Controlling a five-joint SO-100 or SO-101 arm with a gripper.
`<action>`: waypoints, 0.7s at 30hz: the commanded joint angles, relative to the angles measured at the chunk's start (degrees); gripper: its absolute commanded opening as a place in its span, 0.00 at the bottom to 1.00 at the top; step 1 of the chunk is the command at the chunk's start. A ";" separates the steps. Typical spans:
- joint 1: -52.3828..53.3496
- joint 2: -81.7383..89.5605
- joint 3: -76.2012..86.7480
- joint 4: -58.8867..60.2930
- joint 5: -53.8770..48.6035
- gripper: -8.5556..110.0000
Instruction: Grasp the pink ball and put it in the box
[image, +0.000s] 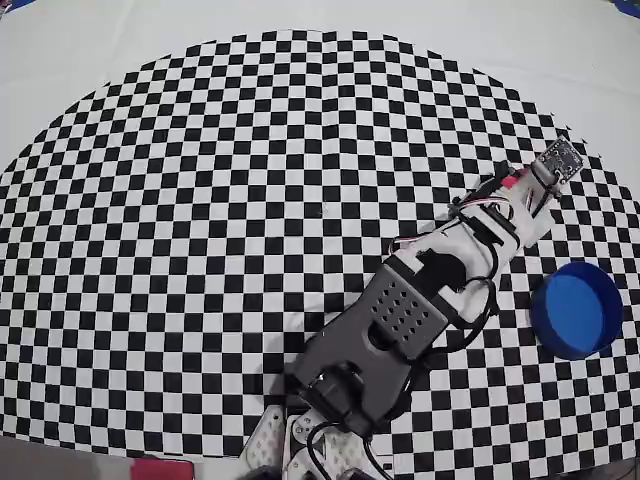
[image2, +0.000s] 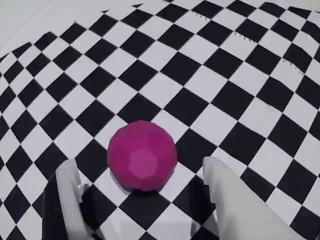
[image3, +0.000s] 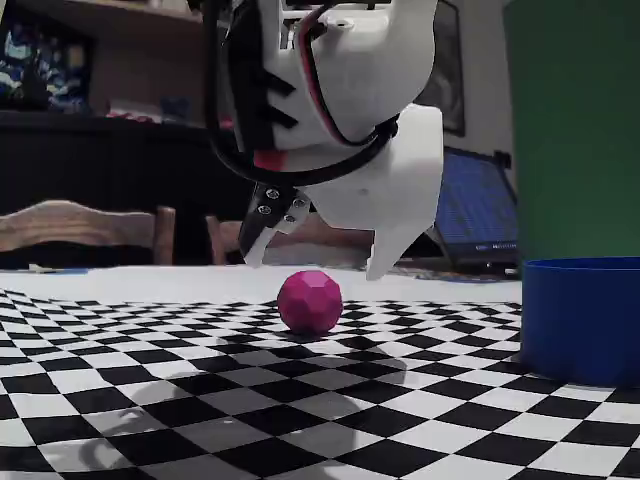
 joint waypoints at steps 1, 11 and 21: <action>0.18 -0.18 -3.34 0.00 0.62 0.31; 0.00 -2.90 -6.77 0.62 0.62 0.31; 0.00 -5.27 -9.58 1.14 0.70 0.31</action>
